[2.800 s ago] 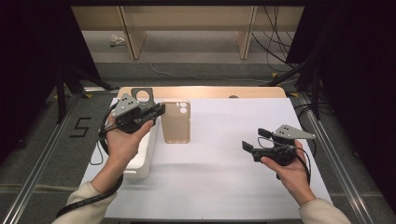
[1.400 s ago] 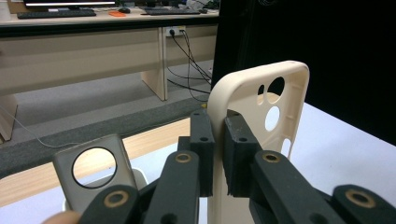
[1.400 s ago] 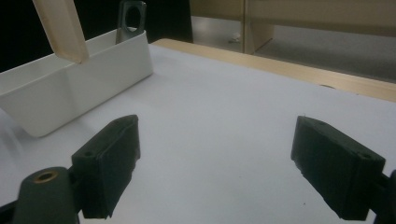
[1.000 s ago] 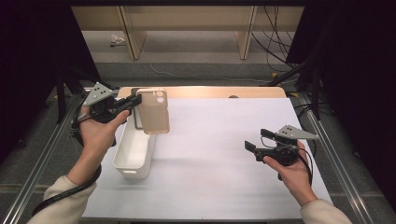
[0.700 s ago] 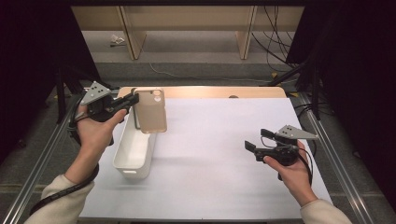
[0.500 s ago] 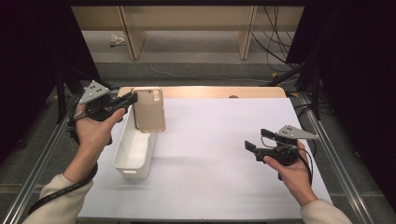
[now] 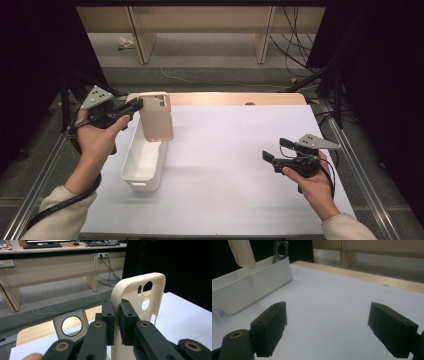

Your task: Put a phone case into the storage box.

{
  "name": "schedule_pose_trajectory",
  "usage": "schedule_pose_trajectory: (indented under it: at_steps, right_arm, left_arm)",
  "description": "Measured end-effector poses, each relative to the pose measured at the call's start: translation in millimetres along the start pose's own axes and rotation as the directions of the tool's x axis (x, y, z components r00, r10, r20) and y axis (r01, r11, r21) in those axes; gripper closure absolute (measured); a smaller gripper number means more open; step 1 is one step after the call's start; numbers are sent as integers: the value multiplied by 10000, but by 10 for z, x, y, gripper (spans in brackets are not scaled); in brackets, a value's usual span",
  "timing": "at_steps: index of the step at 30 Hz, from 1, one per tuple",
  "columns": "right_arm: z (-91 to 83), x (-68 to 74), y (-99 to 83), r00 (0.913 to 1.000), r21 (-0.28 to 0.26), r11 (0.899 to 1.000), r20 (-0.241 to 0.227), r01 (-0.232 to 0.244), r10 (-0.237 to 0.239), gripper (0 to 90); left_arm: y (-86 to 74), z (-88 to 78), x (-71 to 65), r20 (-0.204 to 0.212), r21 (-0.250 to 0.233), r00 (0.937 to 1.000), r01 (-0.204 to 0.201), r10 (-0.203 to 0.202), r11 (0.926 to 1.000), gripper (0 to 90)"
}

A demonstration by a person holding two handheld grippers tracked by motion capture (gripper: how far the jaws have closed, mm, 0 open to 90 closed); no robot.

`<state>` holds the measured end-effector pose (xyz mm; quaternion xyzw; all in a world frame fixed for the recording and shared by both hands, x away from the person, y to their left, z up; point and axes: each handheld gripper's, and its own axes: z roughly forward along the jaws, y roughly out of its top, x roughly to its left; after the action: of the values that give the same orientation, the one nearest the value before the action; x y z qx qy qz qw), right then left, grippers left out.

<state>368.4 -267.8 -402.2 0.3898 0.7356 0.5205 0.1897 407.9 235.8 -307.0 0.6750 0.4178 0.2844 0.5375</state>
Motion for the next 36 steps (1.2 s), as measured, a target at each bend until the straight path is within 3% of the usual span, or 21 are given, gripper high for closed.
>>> schedule_pose_trajectory:
  at_steps: [36]
  right_arm:
    - [1,-8,-5,10000,-17,10000,-11,-50,50,165]
  left_arm:
    - [22,21,186,-363,186,9993,23,-17,9998,835]
